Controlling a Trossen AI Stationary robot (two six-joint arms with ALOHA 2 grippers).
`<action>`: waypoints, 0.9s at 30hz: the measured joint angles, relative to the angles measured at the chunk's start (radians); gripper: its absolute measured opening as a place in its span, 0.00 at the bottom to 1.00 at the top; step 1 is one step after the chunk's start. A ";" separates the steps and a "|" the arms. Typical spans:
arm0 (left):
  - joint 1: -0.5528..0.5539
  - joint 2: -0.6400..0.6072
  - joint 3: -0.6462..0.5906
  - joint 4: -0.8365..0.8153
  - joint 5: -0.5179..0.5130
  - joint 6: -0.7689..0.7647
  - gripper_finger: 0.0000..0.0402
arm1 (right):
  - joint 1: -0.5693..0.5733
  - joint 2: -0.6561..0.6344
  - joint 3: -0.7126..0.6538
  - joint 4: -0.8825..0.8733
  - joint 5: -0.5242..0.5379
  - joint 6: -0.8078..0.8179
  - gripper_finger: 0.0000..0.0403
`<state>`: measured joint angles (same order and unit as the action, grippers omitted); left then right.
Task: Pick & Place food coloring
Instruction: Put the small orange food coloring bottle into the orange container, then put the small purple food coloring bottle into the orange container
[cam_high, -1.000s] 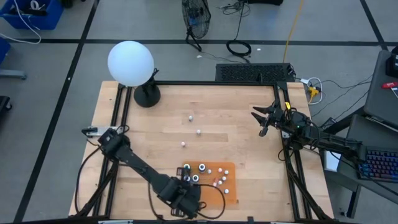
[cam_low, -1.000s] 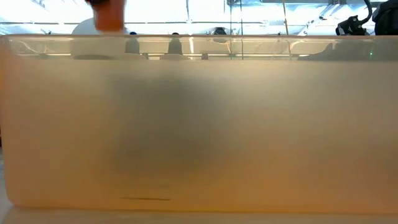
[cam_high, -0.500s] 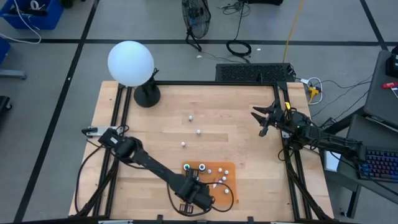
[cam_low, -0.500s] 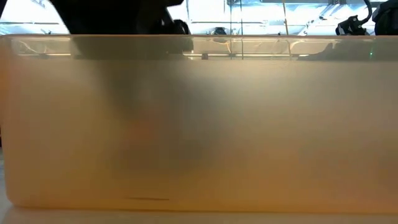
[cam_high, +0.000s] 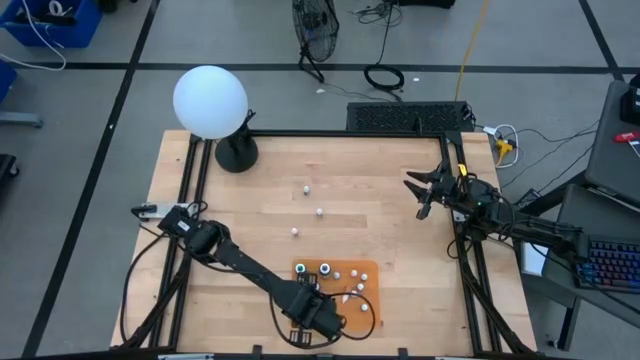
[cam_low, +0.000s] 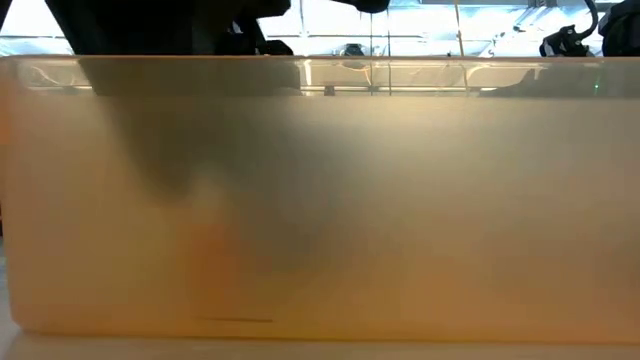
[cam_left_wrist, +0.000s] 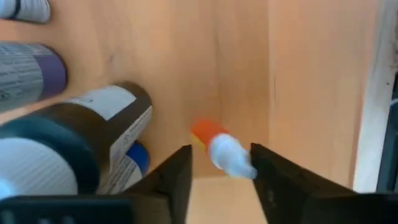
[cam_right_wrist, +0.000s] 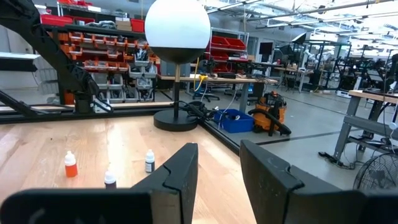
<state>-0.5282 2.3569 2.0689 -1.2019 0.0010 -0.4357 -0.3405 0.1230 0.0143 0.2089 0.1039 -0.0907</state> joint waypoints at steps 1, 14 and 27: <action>-0.001 0.000 0.000 0.000 0.000 -0.006 0.43 | 0.000 0.000 0.000 0.000 0.000 0.000 0.27; 0.005 -0.050 -0.001 -0.016 0.079 -0.022 0.57 | 0.000 0.000 0.000 0.000 0.000 0.000 0.27; 0.012 -0.269 -0.001 -0.188 -0.247 0.012 0.57 | 0.000 0.000 0.000 0.000 0.000 0.000 0.27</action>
<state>-0.5161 2.0879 2.0682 -1.3899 -0.2459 -0.4232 -0.3408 0.1230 0.0143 0.2085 0.1040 -0.0906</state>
